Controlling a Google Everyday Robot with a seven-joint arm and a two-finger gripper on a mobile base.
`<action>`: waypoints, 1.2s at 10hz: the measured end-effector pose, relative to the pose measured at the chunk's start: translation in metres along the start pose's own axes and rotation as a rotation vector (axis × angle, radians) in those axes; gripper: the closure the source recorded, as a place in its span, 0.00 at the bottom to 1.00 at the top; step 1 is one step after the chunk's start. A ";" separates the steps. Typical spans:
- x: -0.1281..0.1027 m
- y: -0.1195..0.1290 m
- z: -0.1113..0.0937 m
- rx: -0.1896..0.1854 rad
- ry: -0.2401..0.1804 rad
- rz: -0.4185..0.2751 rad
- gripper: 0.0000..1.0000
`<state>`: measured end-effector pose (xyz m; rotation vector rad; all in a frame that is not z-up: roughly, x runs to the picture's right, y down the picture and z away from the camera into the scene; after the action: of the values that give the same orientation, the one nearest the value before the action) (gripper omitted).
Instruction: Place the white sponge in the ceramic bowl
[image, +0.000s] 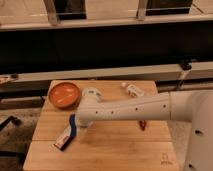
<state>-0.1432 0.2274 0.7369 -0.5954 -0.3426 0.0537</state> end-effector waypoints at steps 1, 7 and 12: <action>-0.004 -0.002 0.005 0.000 -0.003 -0.001 1.00; -0.046 -0.015 0.050 -0.014 -0.007 -0.015 1.00; -0.083 -0.016 0.067 -0.025 -0.009 -0.046 1.00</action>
<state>-0.2438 0.2379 0.7726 -0.6118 -0.3662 0.0079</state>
